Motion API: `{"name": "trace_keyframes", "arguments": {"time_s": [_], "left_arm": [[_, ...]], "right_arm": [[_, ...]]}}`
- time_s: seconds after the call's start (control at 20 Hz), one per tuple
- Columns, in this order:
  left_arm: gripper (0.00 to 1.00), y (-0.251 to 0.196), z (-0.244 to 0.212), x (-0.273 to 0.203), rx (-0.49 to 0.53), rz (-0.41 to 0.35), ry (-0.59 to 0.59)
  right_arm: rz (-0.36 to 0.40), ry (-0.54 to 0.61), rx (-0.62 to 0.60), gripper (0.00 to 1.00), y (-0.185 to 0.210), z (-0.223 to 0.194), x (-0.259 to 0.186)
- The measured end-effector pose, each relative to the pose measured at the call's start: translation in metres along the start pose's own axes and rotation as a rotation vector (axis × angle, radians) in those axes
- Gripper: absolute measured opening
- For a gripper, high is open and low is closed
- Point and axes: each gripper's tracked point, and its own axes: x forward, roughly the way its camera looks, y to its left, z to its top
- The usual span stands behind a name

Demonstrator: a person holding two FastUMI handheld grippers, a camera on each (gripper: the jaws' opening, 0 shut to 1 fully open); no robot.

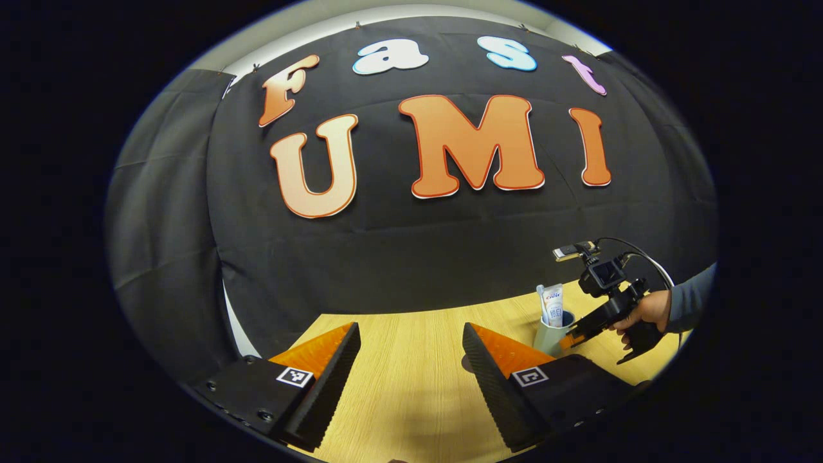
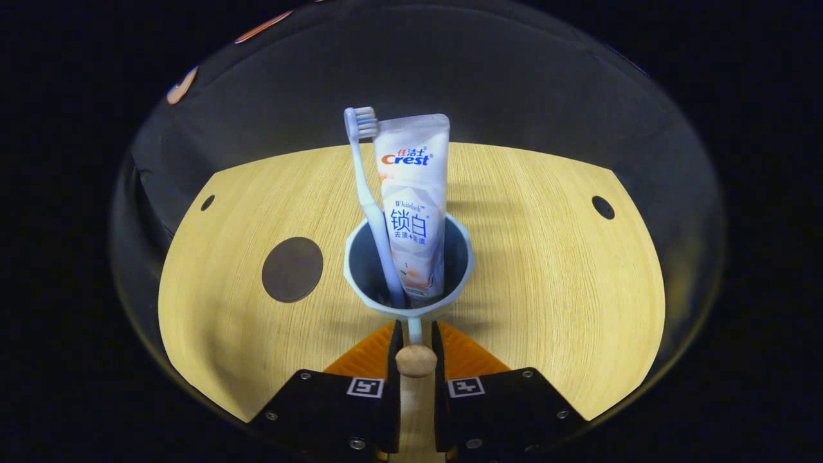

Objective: Put the toothbrush and toothpaste on the desktop into the cup, then pick up the cup and place it on the coaster on the desktop.

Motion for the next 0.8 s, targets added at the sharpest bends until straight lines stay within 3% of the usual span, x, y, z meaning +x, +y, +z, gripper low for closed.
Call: {"name": "trace_keyframes", "arguments": {"time_s": [0.3,0.8], "left_arm": [[0.96,0.002,0.001,0.002,0.006,-0.03,-0.008],[0.96,0.02,0.002,0.001,-0.008,-0.04,-0.02]], "right_arm": [[0.016,-0.021,0.03,0.12,0.008,0.001,-0.001],[0.088,-0.112,-0.077,0.11,-0.002,0.003,0.012]]}}
